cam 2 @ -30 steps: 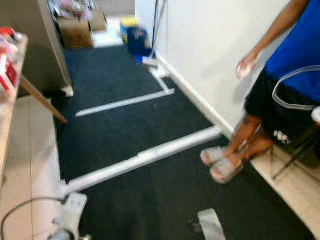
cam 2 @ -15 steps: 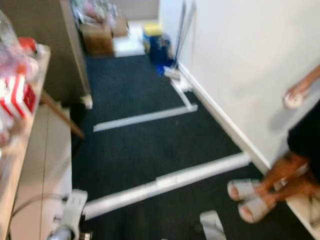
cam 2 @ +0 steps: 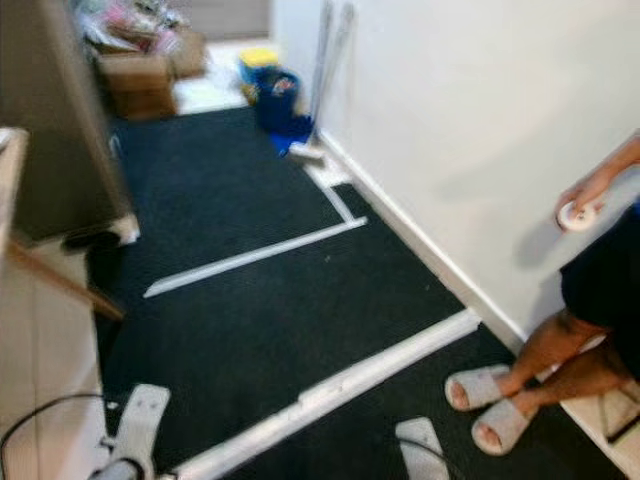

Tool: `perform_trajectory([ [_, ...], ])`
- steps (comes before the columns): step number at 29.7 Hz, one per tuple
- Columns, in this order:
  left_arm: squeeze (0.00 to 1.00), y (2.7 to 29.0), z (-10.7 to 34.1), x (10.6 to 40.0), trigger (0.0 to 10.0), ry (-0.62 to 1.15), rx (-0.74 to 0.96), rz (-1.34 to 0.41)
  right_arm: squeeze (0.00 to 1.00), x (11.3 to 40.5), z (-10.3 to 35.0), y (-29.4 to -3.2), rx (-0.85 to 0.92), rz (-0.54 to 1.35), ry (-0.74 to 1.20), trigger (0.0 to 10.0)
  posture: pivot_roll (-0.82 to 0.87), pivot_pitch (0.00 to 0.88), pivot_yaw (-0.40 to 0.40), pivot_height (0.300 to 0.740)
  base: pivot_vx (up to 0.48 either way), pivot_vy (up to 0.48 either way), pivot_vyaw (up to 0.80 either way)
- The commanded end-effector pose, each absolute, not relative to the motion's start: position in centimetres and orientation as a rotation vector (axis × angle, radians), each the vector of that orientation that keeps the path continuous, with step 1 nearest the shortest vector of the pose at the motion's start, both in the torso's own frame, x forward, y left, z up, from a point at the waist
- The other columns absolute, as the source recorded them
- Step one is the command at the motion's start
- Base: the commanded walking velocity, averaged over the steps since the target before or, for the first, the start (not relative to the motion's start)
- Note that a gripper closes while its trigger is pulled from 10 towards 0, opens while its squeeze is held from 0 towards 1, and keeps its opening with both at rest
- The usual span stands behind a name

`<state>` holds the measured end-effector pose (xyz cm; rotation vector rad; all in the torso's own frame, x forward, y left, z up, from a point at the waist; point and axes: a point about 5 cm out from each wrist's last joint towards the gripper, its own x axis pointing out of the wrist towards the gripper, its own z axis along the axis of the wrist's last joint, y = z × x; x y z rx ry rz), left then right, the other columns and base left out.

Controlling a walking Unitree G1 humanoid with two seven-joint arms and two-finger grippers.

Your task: Restocking fridge

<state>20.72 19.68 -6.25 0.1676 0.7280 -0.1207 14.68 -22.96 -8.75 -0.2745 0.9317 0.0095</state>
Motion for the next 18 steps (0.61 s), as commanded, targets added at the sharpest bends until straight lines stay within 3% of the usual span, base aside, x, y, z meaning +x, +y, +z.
perform_trajectory([
  [1, 0.00, 19.95, -7.08, 19.30, 10.0, 0.783, 0.164, -0.115, 0.00, 14.63, -8.87, -22.55, -0.261, 0.009, 0.932, 10.0, 0.01, 0.073, -0.049, 0.740, 0.472, 0.000, -0.41],
  [6, 0.00, 19.98, -7.07, 19.31, 10.0, 0.783, 0.165, -0.116, 0.00, 14.65, -8.87, -22.50, -0.260, 0.009, 0.932, 10.0, 0.01, 0.072, -0.049, 0.740, 0.472, 0.000, -0.40],
  [18, 0.00, 19.94, -7.05, 19.36, 10.0, 0.781, 0.165, -0.118, 0.00, 14.69, -8.85, -22.54, -0.260, 0.006, 0.931, 10.0, 0.00, 0.071, -0.051, 0.740, 0.472, 0.000, 0.00],
])
